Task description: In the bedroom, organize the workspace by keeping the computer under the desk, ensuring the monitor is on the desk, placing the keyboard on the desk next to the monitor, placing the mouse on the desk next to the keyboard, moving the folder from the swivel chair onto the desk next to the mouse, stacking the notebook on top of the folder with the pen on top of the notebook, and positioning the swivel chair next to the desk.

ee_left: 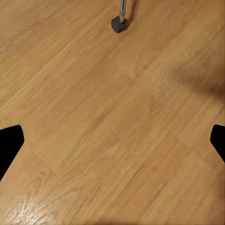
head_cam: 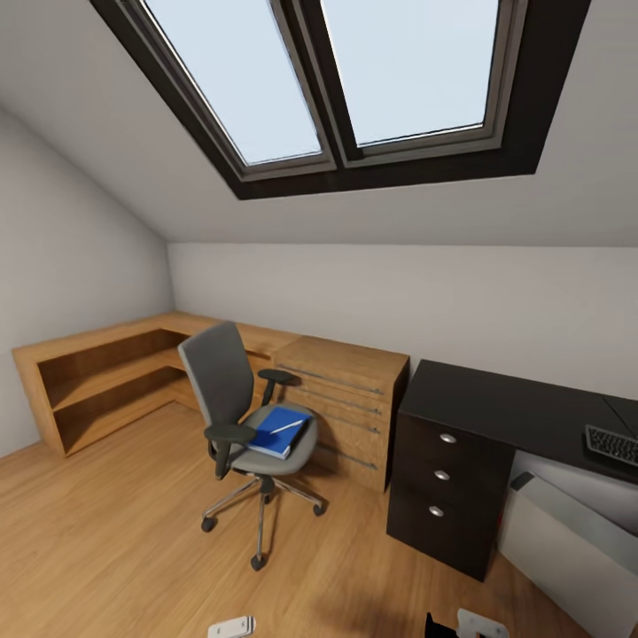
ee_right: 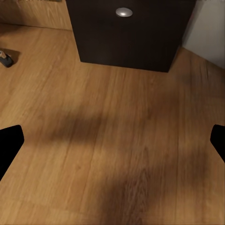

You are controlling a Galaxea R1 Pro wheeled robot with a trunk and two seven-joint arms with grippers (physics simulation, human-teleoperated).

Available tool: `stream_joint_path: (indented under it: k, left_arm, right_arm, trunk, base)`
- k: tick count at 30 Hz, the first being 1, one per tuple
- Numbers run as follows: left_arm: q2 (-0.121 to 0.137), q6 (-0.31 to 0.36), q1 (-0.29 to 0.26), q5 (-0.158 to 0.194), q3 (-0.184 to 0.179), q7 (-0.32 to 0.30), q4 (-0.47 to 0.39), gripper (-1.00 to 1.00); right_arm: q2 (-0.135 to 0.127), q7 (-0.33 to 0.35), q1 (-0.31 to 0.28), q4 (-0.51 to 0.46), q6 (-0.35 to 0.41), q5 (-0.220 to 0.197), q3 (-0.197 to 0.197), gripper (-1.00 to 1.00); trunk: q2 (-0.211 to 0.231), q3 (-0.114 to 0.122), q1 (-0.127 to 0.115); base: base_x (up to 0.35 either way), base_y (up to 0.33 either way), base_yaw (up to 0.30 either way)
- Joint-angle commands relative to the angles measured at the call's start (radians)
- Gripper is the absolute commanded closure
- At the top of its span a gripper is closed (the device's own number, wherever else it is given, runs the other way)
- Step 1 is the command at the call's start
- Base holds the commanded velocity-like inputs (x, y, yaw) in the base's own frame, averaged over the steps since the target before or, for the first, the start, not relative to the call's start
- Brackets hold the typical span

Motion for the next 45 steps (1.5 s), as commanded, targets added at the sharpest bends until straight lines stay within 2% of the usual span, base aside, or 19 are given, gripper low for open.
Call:
stream_joint_path:
  k: [1, 24, 45]
  left_arm:
    - [0.0, -0.004, -0.001, 0.01, -0.009, 0.006, 0.001, -1.0]
    - [-0.003, -0.004, -0.001, 0.011, -0.009, 0.01, 0.001, -1.0]
    - [-0.002, -0.006, -0.001, 0.01, -0.008, 0.01, 0.001, -1.0]
  right_arm:
    - [0.0, 0.0, -0.001, 0.002, -0.006, -0.002, -0.004, -1.0]
    - [0.001, 0.001, -0.002, 0.002, -0.005, -0.002, -0.004, -1.0]
    - [0.002, 0.002, -0.002, 0.002, -0.008, -0.002, -0.004, -1.0]
  trunk:
    - [0.007, 0.002, -0.004]
    - [0.168, 0.074, -0.092]
    - [0.315, 0.141, -0.173]
  base:
    - [0.0, 0.003, -0.013]
    - [0.0, 0.0, -0.011]
    - [0.0, 0.0, -0.235]
